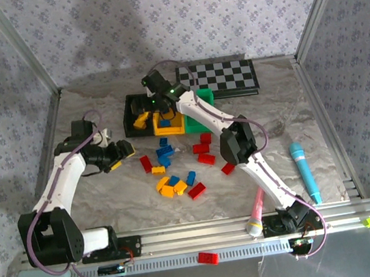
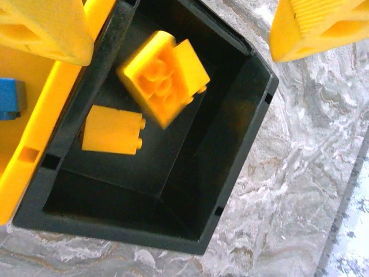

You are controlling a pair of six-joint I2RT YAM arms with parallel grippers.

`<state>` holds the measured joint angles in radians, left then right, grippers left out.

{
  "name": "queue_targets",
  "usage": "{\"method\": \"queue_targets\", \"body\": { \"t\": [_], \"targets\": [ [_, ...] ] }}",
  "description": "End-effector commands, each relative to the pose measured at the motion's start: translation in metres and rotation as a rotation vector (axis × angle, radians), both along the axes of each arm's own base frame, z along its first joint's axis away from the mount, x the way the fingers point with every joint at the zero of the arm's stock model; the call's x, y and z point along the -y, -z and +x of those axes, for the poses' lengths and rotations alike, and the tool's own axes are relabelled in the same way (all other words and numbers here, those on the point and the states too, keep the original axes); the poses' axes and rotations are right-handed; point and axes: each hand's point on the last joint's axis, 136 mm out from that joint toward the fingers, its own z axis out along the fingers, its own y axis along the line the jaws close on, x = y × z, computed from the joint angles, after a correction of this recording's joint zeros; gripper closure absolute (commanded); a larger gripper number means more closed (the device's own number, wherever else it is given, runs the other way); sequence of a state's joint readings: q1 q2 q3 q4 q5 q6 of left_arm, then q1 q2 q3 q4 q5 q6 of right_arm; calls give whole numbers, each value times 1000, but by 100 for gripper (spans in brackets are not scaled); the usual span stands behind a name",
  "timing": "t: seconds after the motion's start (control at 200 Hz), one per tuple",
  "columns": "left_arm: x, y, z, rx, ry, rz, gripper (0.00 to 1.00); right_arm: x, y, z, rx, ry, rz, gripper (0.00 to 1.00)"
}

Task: Sort the legos into containers by color
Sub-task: Place the lego in the container, then pick up the lego from the center of the table.

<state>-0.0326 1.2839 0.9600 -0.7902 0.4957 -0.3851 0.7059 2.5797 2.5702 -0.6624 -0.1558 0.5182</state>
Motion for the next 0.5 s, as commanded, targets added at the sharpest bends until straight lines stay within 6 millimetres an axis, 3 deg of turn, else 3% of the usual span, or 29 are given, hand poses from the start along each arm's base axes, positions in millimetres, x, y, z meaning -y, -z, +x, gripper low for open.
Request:
{"method": "queue_targets", "body": {
  "t": [0.0, 0.11, 0.245, 0.36, 0.495],
  "targets": [
    [-4, -1, -6, -4, -1, 21, 28, -16, -8, -18, 3, -68, 12, 18],
    [-3, 1, -9, -4, 4, 21, 28, -7, -6, -34, 5, -83, -49, 20],
    [10, 0, -14, -3, 53, 2, 28, 2, -19, -65, 34, -116, -89, 20],
    [27, 4, -23, -8, 102, 4, 28, 19, -14, -99, 41, -126, -155, 20],
    [51, 20, -38, -50, 157, 23, 28, 51, 6, -138, 11, -91, -212, 20]
  ]
}}
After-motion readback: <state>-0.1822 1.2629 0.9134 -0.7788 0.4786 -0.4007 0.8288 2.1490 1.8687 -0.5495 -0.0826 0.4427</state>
